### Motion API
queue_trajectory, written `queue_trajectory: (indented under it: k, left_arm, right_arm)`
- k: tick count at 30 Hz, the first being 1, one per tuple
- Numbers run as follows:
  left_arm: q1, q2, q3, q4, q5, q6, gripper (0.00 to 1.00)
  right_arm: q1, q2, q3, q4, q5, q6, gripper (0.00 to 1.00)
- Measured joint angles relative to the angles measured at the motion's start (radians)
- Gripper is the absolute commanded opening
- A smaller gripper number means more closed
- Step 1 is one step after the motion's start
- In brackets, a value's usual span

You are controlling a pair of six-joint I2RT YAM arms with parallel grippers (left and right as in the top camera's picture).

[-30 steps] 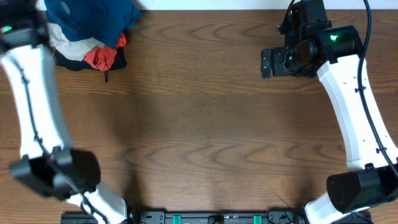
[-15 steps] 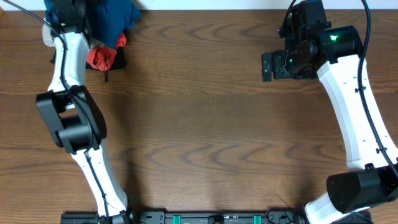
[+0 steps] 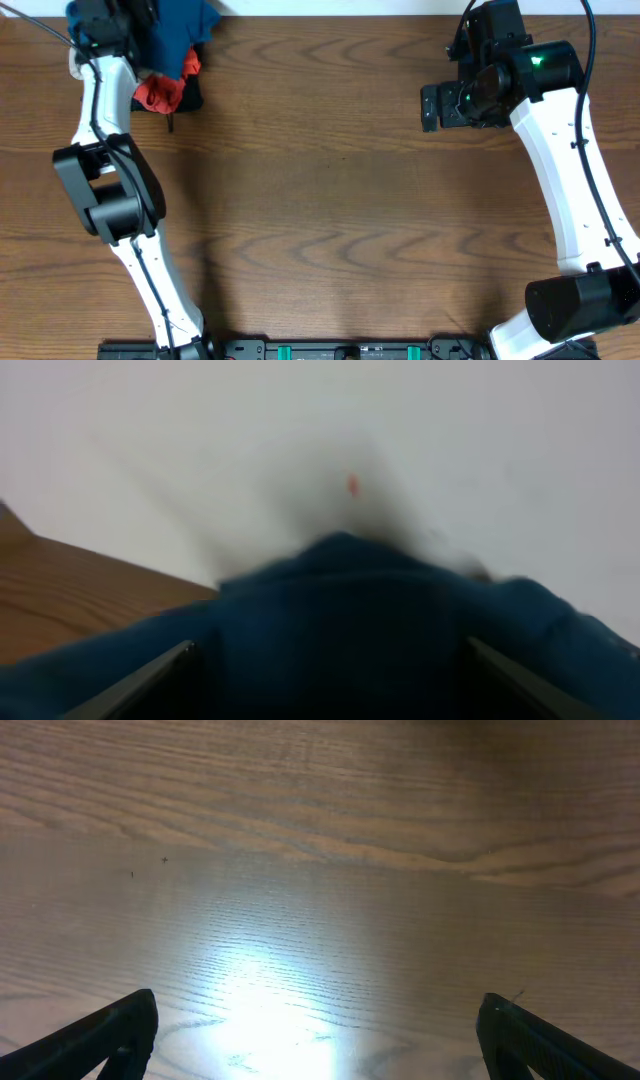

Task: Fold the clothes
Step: 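Lower the shirt onto the clothes pile and press it down with the left gripper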

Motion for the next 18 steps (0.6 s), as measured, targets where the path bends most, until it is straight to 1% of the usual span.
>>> queue_trajectory:
  k: [3,4,9,13,18]
  left_arm:
    - [0.019,-0.04,-0.008,0.042,-0.013,0.0,0.81]
    - [0.025,-0.062,-0.008,0.054,-0.019,0.0,0.85]
    - [0.029,-0.178,-0.008,0.079,-0.033,0.003,0.86]
    - [0.018,-0.219,-0.002,0.033,-0.033,0.003,0.87]
    - [0.016,-0.157,-0.005,-0.053,-0.03,0.003,0.89]
  right_arm:
    - [0.0,0.0,0.0,0.0,0.0,0.0,0.99]
    - [0.0,0.0,0.0,0.0,0.0,0.0,0.99]
    - [0.0,0.0,0.0,0.0,0.0,0.0,0.99]
    - [0.0,0.0,0.0,0.0,0.0,0.0,0.99]
    - [0.0,0.0,0.0,0.0,0.0,0.0,0.99]
